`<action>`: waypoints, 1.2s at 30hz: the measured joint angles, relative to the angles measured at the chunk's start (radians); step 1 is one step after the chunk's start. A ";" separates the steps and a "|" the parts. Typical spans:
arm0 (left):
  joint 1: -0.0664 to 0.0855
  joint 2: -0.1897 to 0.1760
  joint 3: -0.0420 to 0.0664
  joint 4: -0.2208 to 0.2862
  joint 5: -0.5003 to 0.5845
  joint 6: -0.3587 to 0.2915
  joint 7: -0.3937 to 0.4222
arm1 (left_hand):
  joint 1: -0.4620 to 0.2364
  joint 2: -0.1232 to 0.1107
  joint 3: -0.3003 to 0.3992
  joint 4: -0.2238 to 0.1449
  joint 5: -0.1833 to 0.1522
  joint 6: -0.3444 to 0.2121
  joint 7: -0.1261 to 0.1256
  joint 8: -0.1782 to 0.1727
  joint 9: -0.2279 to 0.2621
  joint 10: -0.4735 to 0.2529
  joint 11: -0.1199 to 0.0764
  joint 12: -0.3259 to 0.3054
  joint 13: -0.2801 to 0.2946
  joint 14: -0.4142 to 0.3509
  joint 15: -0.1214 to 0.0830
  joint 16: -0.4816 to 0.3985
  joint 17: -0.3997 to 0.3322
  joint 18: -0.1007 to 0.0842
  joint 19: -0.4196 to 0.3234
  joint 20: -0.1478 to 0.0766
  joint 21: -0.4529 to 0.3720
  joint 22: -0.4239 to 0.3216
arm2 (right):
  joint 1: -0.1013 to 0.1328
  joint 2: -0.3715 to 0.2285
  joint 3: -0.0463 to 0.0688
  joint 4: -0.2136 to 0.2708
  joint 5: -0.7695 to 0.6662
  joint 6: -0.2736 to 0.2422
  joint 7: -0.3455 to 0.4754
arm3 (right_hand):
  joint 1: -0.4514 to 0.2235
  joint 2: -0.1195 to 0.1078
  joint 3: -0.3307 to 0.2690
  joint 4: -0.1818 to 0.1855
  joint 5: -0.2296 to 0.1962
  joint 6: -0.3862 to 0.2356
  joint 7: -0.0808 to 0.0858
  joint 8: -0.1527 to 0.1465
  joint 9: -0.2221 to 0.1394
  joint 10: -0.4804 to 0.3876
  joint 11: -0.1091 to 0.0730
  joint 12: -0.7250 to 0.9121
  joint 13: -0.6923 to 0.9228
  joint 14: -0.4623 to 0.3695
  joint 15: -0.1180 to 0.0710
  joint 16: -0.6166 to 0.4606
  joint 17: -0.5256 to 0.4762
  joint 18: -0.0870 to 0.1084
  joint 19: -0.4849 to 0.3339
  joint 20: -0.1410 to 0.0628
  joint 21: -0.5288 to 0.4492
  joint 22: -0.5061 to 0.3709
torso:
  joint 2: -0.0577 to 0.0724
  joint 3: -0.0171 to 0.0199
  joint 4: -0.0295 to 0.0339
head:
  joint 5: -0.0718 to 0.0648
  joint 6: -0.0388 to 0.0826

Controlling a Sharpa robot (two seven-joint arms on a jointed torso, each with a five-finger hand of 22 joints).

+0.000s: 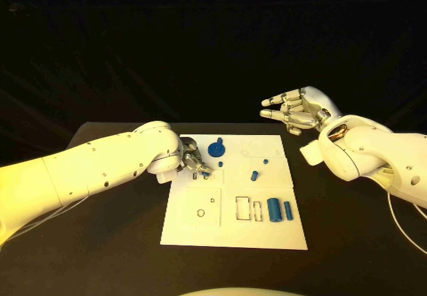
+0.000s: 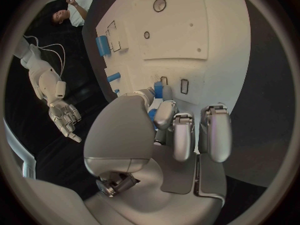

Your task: Assemble the parts on the task board

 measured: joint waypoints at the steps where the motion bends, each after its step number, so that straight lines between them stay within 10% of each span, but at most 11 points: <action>1: 0.000 0.001 0.000 0.000 -0.003 0.002 0.000 | 0.000 0.000 0.000 0.000 0.000 0.000 0.000 0.000 0.000 0.000 0.000 0.000 0.000 0.000 0.000 0.000 0.000 0.000 0.000 0.000 0.000 0.000 | 0.000 0.000 0.000 0.000 0.000 0.000 0.000 | 0.000 0.000 0.000 0.000 0.000 0.000 0.000 0.000 0.000 0.000 0.000 0.000 0.000 0.000 0.000 0.000 0.000 0.000 0.000 0.000 0.000 0.000 | 0.000 0.0000 -0.0004 | 0.000 -0.001; 36: -0.003 0.008 0.002 -0.008 -0.053 0.060 -0.017 | -0.023 -0.023 0.028 -0.017 0.003 0.001 0.000 -0.003 0.004 0.000 0.001 0.000 -0.004 0.000 0.000 0.000 0.000 0.000 0.000 0.000 -0.004 0.001 | -0.001 0.000 -0.001 -0.001 0.002 0.008 0.000 | 0.000 0.000 -0.003 0.003 0.000 0.000 0.000 0.000 0.000 0.000 0.000 0.000 -0.002 0.000 0.000 0.000 0.000 0.000 0.000 0.000 0.000 -0.002 | 0.001 -0.0008 0.0007 | 0.003 -0.007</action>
